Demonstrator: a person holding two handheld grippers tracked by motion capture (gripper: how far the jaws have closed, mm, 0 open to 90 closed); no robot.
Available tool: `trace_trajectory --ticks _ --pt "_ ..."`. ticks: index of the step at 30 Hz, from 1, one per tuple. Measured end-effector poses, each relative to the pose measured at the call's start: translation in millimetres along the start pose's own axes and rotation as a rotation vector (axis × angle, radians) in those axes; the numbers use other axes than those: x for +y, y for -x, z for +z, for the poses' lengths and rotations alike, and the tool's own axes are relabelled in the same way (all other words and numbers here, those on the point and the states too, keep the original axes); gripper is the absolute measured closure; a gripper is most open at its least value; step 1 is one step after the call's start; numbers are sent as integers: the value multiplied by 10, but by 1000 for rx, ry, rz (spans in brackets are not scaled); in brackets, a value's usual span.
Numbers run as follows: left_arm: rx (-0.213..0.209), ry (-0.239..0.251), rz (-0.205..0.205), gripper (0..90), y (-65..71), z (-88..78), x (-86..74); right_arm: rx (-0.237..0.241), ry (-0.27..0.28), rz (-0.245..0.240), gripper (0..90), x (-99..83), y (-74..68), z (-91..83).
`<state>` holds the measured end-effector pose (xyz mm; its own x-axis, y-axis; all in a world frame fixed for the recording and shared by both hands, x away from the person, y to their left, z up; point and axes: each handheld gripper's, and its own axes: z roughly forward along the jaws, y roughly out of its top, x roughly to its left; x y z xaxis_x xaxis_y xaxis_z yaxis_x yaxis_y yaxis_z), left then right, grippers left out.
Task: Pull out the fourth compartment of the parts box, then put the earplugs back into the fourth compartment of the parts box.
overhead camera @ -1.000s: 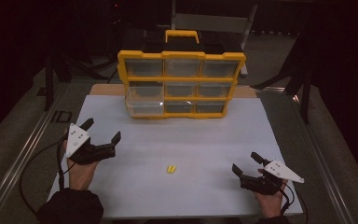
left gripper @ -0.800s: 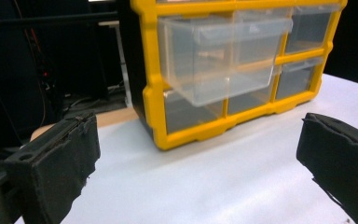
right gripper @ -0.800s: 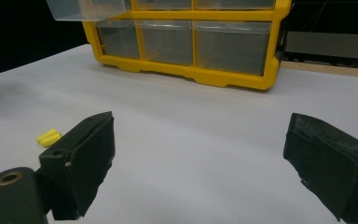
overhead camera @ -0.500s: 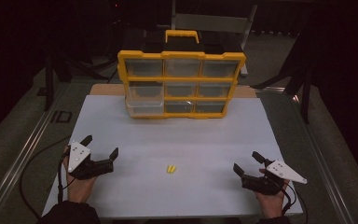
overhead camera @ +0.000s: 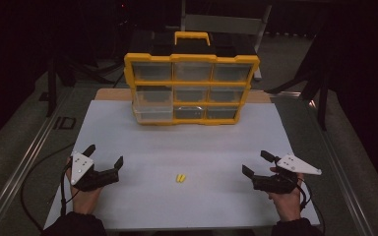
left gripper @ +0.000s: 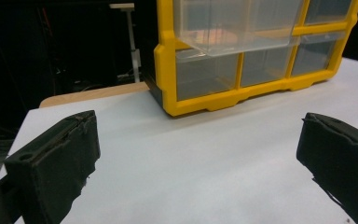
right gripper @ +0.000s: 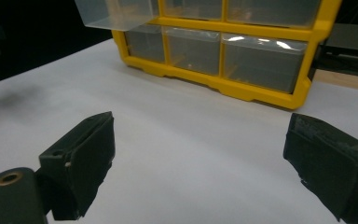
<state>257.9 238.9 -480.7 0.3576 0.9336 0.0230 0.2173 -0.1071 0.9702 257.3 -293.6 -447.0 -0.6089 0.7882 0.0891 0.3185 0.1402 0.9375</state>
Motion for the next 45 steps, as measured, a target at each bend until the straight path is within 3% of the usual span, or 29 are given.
trace_trajectory --ticks 10,16,23,38,45 --pt "26 7 5 3 12 -1 -27 47 -76 -35 88 205 -109 275" --pt "34 1 12 3 15 -5 -33 70 -75 -40 89 335 -174 406" --pt "33 7 11 3 35 -9 -34 85 -120 -40 89 435 -217 548" --pt "31 3 17 3 44 -2 -37 127 -206 -107 88 631 -396 827" --pt "30 1 19 3 46 -7 -40 144 -270 -97 85 678 -428 957"
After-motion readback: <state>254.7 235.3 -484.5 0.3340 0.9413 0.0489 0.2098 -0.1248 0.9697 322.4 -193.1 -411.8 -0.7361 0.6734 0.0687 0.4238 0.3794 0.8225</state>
